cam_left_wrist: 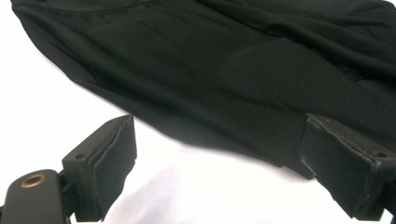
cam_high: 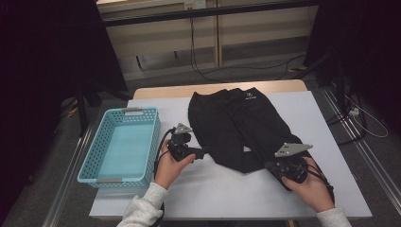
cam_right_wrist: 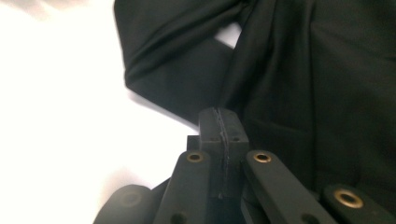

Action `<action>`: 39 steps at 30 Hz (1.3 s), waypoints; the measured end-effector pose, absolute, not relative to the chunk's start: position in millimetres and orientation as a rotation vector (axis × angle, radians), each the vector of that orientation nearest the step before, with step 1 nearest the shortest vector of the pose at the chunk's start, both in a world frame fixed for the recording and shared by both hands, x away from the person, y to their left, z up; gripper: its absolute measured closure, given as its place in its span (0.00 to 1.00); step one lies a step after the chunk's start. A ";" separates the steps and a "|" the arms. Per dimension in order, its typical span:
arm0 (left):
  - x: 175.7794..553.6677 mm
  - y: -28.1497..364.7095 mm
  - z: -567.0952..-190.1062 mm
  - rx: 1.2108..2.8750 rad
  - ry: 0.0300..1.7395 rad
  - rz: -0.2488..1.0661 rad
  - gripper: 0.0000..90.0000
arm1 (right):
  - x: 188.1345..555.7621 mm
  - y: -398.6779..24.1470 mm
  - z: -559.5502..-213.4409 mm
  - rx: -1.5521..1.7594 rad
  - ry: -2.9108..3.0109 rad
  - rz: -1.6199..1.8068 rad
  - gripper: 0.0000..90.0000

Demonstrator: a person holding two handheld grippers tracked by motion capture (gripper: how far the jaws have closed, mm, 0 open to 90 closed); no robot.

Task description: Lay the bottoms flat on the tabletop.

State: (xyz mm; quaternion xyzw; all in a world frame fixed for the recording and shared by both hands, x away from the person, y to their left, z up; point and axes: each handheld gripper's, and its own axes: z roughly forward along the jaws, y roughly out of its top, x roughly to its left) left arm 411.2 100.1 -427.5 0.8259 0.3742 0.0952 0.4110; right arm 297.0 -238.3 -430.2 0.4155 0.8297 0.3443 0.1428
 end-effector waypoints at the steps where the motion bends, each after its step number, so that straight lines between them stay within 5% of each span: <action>1: 411.1 100.0 -427.5 2.080 0.940 0.243 0.13 | 296.9 -236.8 -432.0 1.203 2.403 0.994 1.00; 4: 410.5 99.1 -427.1 2.072 0.944 0.234 0.13 | 296.2 -232.6 -435.8 1.208 2.430 1.005 0.99; 10: 410.3 99.6 -426.7 2.073 0.943 0.236 0.13 | 297.0 -242.6 -429.8 1.238 2.348 1.088 0.64; 13: 410.6 100.1 -426.1 2.068 0.943 0.239 0.13 | 297.6 -259.1 -425.5 1.296 2.260 1.075 0.61; 22: 411.0 99.7 -425.4 2.065 0.943 0.238 0.13 | 299.7 -283.3 -442.8 1.340 2.253 0.804 0.73; 25: 410.6 99.7 -425.5 2.066 0.944 0.238 0.13 | 299.6 -283.0 -443.9 1.339 2.271 0.819 0.84; 27: 410.6 99.8 -426.0 2.068 0.942 0.239 0.13 | 299.2 -281.8 -444.9 1.333 2.300 0.852 0.99; 39: 410.3 99.1 -426.4 2.070 0.942 0.237 0.13 | 294.2 -263.3 -441.7 1.276 2.403 0.899 1.00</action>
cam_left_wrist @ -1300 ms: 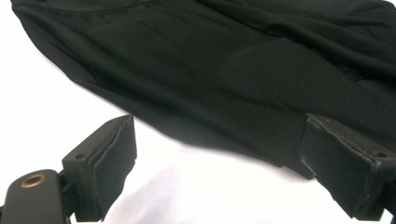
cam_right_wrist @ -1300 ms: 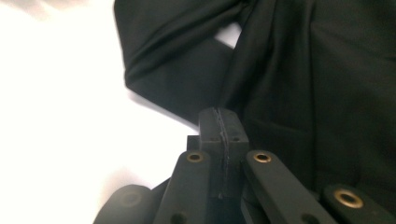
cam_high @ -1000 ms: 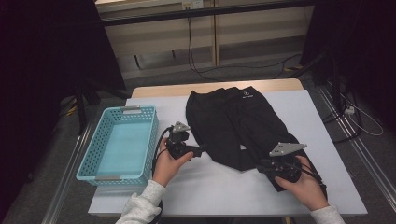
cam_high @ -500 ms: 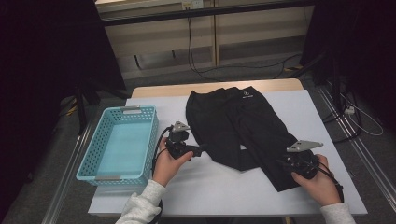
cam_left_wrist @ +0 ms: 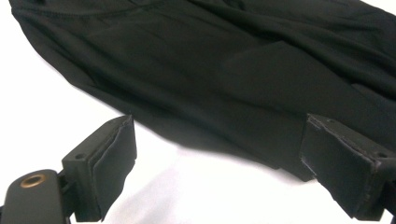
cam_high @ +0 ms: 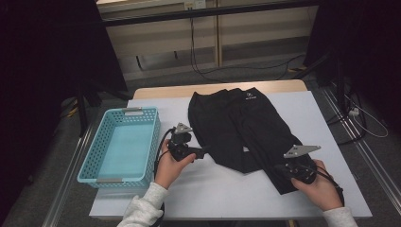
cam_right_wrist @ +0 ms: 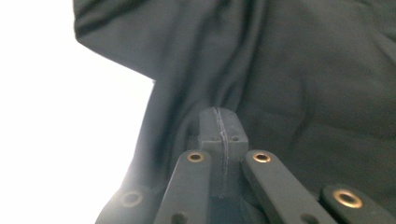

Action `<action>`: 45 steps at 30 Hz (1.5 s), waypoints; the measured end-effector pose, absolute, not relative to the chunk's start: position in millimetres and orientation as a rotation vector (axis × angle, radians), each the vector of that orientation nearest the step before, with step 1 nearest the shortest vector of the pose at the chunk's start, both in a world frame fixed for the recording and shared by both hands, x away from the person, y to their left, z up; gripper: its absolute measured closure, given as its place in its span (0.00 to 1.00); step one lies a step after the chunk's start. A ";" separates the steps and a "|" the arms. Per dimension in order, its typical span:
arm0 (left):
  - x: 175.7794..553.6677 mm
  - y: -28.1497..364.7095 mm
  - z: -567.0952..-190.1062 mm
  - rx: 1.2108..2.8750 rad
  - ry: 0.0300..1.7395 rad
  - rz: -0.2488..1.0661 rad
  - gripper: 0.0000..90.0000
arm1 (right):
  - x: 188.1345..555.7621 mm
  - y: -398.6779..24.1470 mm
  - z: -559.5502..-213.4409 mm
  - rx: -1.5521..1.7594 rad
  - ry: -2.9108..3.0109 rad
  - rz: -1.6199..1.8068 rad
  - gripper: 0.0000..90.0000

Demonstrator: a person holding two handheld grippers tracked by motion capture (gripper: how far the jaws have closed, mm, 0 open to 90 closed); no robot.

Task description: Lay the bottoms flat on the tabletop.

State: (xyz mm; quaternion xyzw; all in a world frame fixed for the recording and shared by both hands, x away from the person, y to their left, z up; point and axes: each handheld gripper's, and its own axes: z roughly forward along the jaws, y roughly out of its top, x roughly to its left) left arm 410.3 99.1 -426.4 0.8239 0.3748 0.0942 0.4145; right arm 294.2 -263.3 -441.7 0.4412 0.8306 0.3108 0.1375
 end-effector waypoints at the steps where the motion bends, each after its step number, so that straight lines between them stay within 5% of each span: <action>1: 410.2 99.1 -426.5 2.070 0.943 0.236 0.13 | 293.7 -260.7 -442.1 1.263 2.414 0.909 1.00; 7: 410.4 100.8 -425.7 2.070 0.944 0.235 0.13 | 292.5 -252.9 -442.1 1.230 2.484 0.943 0.99; 9: 410.3 100.8 -425.5 2.070 0.944 0.236 0.13 | 293.2 -256.2 -441.0 1.240 2.445 0.948 0.82; 17: 409.8 99.2 -425.3 2.068 0.944 0.233 0.13 | 291.7 -301.9 -435.5 1.386 2.181 0.849 0.66; 31: 406.8 98.6 -424.5 2.063 0.940 0.239 0.12 | 296.0 -339.4 -446.8 1.582 1.973 0.737 0.53; 36: 407.2 100.0 -424.6 2.070 0.939 0.234 0.13 | 295.1 -341.2 -449.4 1.619 1.985 0.795 0.77; 38: 406.7 99.5 -424.9 2.072 0.938 0.238 0.13 | 294.4 -340.9 -447.1 1.621 2.014 0.789 0.99; 45: 408.4 99.4 -424.6 2.070 0.930 0.238 0.13 | 293.0 -344.8 -444.9 1.627 2.004 0.744 1.00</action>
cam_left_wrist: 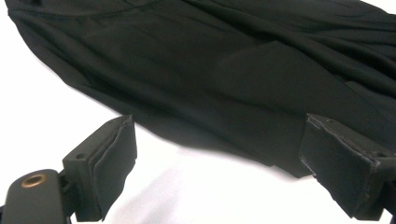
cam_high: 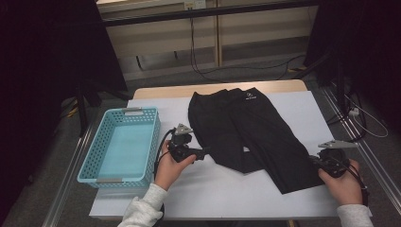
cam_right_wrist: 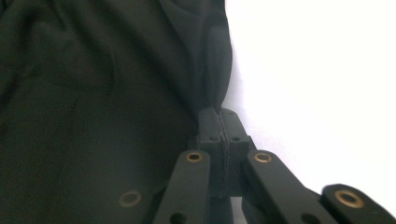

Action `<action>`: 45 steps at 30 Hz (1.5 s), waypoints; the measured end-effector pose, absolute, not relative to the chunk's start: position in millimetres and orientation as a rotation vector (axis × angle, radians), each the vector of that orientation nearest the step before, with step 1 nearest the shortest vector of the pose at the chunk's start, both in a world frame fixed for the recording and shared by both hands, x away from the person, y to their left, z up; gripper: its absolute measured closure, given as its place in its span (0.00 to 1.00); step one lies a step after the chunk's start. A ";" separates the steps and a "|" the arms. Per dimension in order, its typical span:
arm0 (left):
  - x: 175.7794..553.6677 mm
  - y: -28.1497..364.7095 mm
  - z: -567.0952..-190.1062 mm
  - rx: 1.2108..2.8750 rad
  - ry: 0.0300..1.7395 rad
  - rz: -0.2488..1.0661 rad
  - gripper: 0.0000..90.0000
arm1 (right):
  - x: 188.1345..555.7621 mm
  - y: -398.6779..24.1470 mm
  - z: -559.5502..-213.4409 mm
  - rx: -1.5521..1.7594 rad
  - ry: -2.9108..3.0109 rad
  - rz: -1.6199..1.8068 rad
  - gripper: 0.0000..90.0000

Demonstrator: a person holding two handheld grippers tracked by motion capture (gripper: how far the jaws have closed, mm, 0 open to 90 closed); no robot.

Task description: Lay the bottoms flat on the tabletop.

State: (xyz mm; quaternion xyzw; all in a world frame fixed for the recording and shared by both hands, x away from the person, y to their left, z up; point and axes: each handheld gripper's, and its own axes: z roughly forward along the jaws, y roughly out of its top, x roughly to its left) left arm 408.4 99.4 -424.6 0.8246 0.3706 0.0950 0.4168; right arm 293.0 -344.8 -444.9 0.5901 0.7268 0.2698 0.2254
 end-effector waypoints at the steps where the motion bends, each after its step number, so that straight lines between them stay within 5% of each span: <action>1: 408.8 99.4 -424.8 2.065 0.938 0.234 0.13 | 292.3 -345.0 -444.5 1.626 2.002 0.730 1.00; 5: 409.4 97.4 -425.6 2.074 0.925 0.230 0.13 | 289.2 -344.7 -444.5 1.595 2.013 0.734 0.97; 8: 408.4 96.9 -425.3 2.076 0.925 0.231 0.13 | 290.5 -334.9 -441.1 1.549 2.021 0.776 0.78; 12: 407.5 98.7 -424.7 2.069 0.933 0.237 0.13 | 294.3 -309.8 -432.1 1.440 2.068 0.831 0.67; 24: 400.7 110.0 -423.0 2.063 0.948 0.255 0.12 | 310.7 -231.1 -425.7 1.221 2.269 0.964 0.50; 45: 398.2 117.7 -424.1 2.057 0.970 0.262 0.12 | 325.5 -151.5 -446.1 1.025 2.487 0.932 0.57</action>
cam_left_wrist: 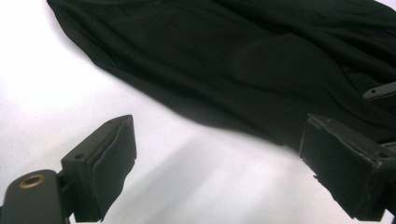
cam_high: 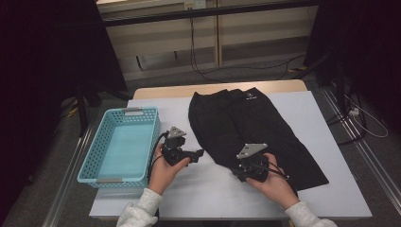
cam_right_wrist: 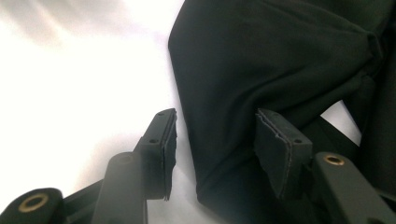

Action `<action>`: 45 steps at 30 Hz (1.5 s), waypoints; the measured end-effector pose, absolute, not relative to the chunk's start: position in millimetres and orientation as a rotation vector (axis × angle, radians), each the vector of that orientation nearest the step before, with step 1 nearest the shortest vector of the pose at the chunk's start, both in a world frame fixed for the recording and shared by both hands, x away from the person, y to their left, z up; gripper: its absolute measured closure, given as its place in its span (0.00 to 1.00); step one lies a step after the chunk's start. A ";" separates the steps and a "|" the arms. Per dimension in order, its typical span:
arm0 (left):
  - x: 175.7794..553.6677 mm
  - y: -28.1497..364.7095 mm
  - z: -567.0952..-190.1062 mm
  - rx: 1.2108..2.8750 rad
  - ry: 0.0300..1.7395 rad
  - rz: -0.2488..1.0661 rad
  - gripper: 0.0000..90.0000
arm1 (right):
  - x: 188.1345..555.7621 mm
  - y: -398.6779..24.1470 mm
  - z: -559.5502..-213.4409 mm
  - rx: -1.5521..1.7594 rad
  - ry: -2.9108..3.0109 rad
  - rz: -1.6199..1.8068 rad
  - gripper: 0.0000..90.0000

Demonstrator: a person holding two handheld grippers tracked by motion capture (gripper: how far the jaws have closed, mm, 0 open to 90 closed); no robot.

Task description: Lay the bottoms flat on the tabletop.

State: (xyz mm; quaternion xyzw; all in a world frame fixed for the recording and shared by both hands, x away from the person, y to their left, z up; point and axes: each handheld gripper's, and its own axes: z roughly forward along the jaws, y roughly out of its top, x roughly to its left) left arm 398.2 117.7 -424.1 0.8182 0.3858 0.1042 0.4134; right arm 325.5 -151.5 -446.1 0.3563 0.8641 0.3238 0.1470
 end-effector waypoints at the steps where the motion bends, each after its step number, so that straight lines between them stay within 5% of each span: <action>1: 398.0 117.5 -424.4 2.055 0.971 0.263 0.12 | 325.5 -151.0 -446.2 1.017 2.487 0.923 0.65; 5: 398.4 117.4 -425.7 2.060 0.970 0.258 0.12 | 327.9 -152.4 -445.8 1.014 2.464 0.917 0.93; 7: 398.5 117.7 -426.2 2.059 0.974 0.258 0.12 | 329.8 -153.3 -445.5 1.025 2.480 0.952 0.96; 19: 400.4 122.6 -424.1 2.033 0.993 0.261 0.12 | 338.9 -156.3 -405.2 1.057 2.404 1.246 0.96; 27: 400.5 120.1 -426.9 2.050 0.986 0.252 0.12 | 356.8 -191.1 -428.7 1.226 2.321 1.043 0.93; 37: 400.0 117.8 -426.6 2.054 0.980 0.254 0.12 | 348.1 -186.6 -426.4 1.129 2.277 0.949 0.66; 45: 399.8 116.5 -426.1 2.054 0.976 0.256 0.12 | 330.4 -152.5 -427.2 0.966 2.428 0.979 0.74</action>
